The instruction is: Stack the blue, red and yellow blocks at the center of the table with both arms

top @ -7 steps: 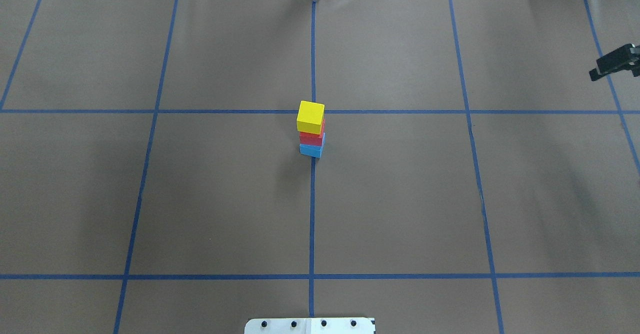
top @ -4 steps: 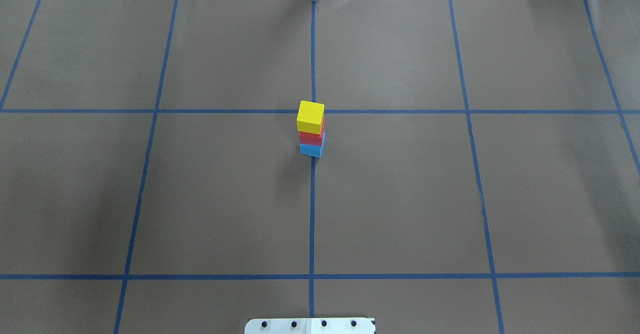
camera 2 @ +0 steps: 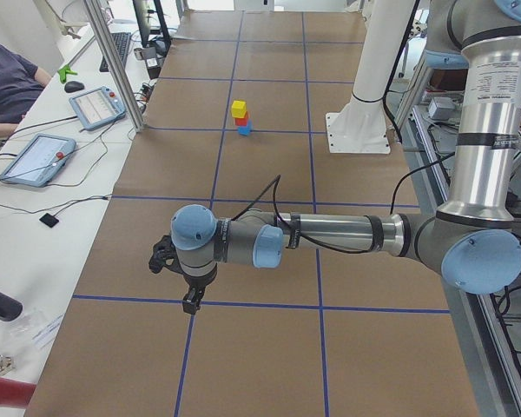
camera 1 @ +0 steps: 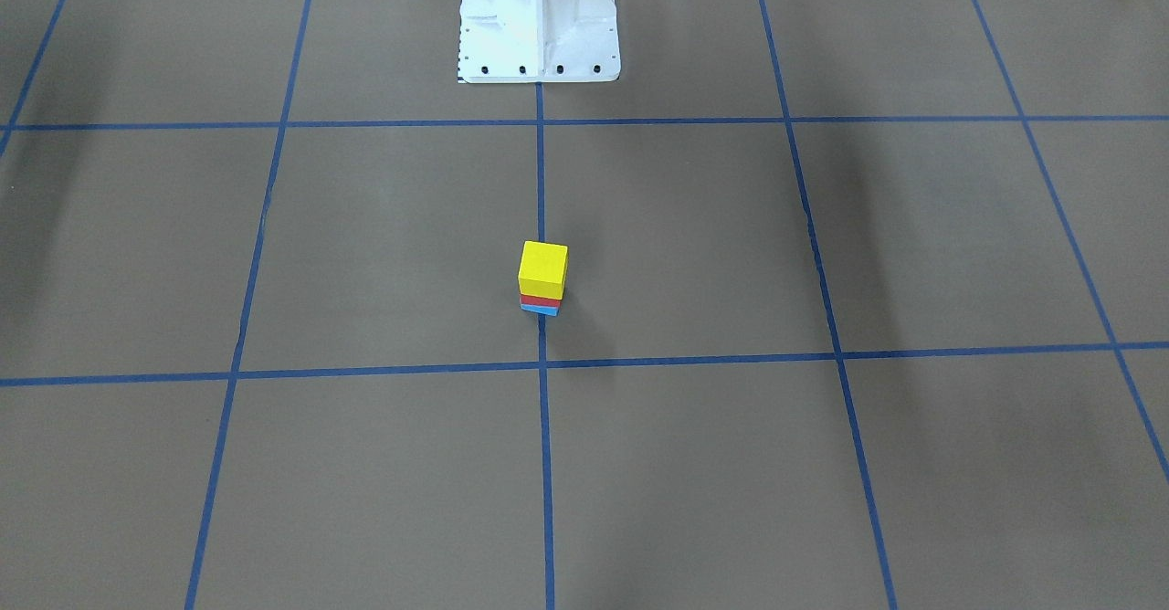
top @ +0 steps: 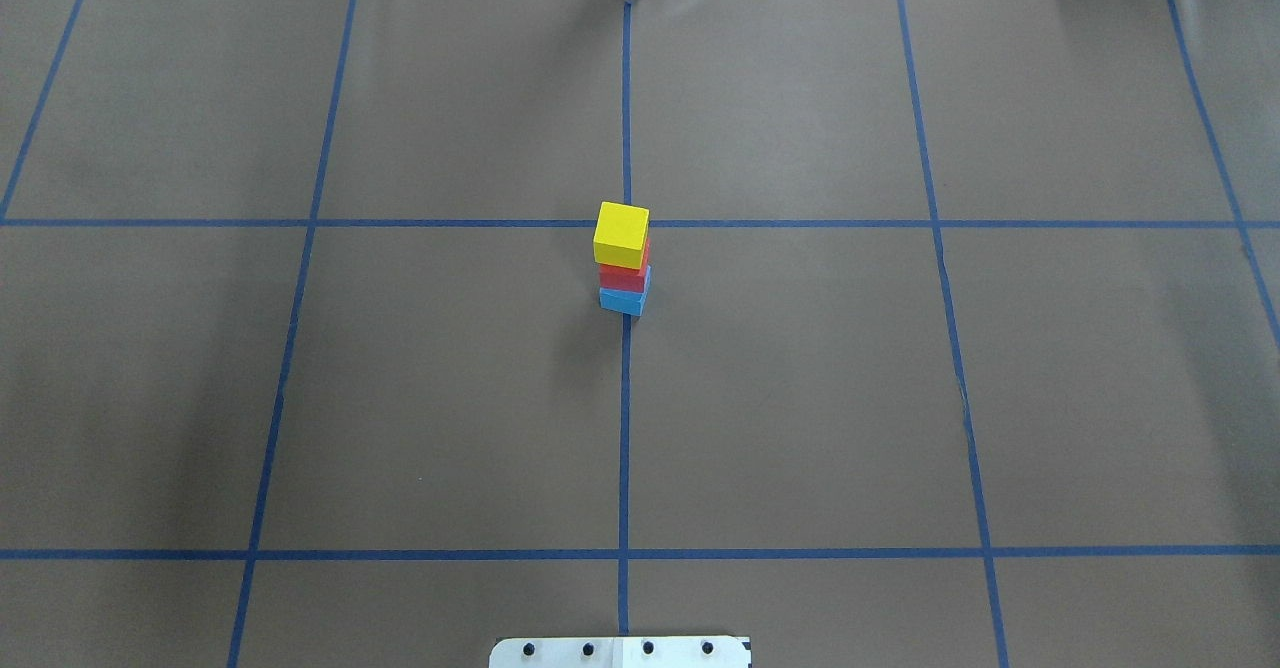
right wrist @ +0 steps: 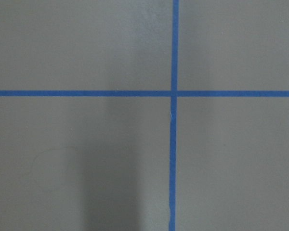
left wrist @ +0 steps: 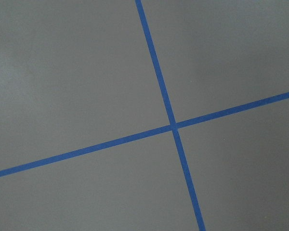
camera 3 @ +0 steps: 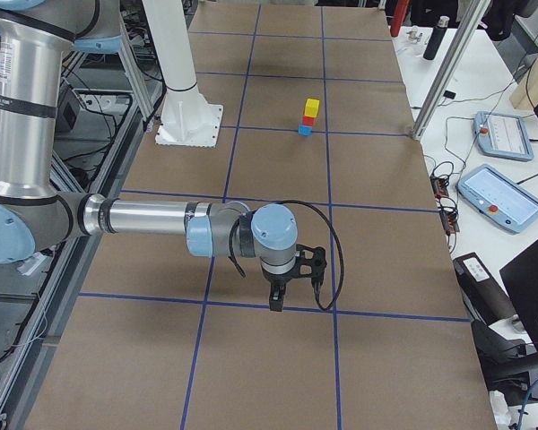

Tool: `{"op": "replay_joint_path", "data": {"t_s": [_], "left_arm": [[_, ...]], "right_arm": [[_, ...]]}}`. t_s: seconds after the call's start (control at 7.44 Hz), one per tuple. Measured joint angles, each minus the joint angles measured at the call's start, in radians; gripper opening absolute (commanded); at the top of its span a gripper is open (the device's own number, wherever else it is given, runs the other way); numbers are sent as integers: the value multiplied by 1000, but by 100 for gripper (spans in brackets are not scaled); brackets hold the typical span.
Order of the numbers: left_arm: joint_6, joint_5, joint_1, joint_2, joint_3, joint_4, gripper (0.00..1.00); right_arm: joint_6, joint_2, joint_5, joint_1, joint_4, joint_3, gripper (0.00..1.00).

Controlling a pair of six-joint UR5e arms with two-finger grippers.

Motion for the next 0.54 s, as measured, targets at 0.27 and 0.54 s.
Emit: {"op": "replay_joint_path", "data": {"t_s": [0.27,0.54], "left_arm": [[-38,4,17,11,-16,-1,100],[-45,5,22,19,-20,-2,100]], "right_arm": [[-58,0,-6,15,-82,-1,100],[-126,8,-14,24,-156,-3,99]]}}
